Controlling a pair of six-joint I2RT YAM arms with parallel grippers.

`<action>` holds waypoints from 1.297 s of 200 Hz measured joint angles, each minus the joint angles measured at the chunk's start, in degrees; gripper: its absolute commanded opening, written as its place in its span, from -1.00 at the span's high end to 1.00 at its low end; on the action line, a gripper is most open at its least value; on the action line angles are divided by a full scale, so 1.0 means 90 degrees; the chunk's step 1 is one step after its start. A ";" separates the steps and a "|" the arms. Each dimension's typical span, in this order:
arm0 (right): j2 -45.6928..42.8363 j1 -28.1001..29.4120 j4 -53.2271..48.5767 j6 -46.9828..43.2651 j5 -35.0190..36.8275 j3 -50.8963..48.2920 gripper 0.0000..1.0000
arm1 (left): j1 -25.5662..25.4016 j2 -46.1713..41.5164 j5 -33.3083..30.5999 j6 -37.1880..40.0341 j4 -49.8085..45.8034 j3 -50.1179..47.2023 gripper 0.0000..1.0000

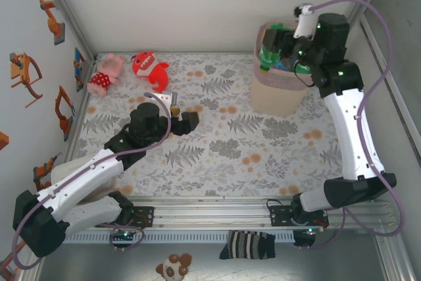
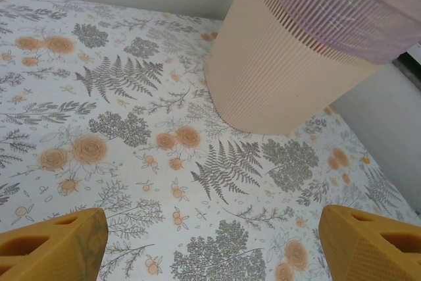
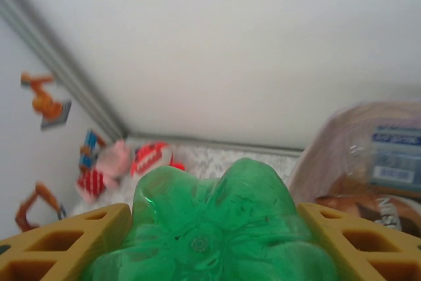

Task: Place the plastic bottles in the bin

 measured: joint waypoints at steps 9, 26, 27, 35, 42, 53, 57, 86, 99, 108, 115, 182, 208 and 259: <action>0.0032 -0.0214 0.0158 0.0393 0.0010 0.0083 0.14 | 0.0000 0.0007 0.0000 0.0000 0.0000 0.0000 -0.67; 0.0136 -0.0549 0.0381 0.0998 0.0051 0.0197 0.14 | 0.0000 0.0007 0.0000 0.0000 0.0000 0.0000 -0.67; 0.0141 -0.0561 0.0389 0.1020 0.0053 0.0202 0.14 | 0.0000 0.0007 0.0000 0.0000 0.0000 0.0000 -0.67; 0.0226 -0.0690 0.0474 0.1297 0.0080 0.0245 0.14 | 0.0000 0.0007 -0.0002 0.0000 0.0000 0.0000 -0.67; 0.0321 -0.0777 0.0534 0.1498 0.0080 0.0291 0.16 | 0.0000 0.0007 -0.0002 0.0000 0.0000 0.0000 -0.67; 0.0532 -0.0886 0.0605 0.1807 0.0078 0.0401 0.16 | 0.0000 0.0007 -0.0002 0.0000 0.0000 0.0000 -0.67; 0.0612 -0.0911 0.0627 0.1887 0.0078 0.0432 0.16 | 0.0000 0.0007 -0.0002 0.0000 0.0000 0.0000 -0.67; 0.1239 -0.0996 0.0590 0.2336 0.0002 0.0622 0.16 | 0.0005 0.0007 -0.0005 0.0000 0.0000 0.0000 -0.67; 0.1523 -0.1001 0.0415 0.2433 -0.0044 0.0733 0.16 | 0.0019 0.0005 -0.0005 0.0000 0.0000 0.0000 -0.67; 0.1700 -0.1001 0.0287 0.2455 -0.0075 0.0804 0.16 | 0.0027 0.0005 -0.0010 0.0000 0.0000 0.0000 -0.67; 0.1831 -0.1003 0.0148 0.2453 -0.0126 0.0860 0.16 | 0.0032 0.0005 -0.0017 -0.0002 -0.0002 0.0000 -0.67; 0.2552 -0.1015 -0.1122 0.2059 -0.0532 0.1394 -0.31 | 0.0041 0.0015 -0.0024 -0.0005 0.0005 0.0000 -0.67; 0.2565 -0.1042 -0.1438 0.1817 -0.0471 0.1394 -0.62 | 0.0056 0.0061 -0.0019 -0.0024 0.0029 0.0000 -0.67; 0.2324 -0.1042 -0.1712 0.1355 0.0362 0.1394 -0.73 | 0.0075 0.0090 -0.0019 -0.0024 0.0044 0.0000 -0.67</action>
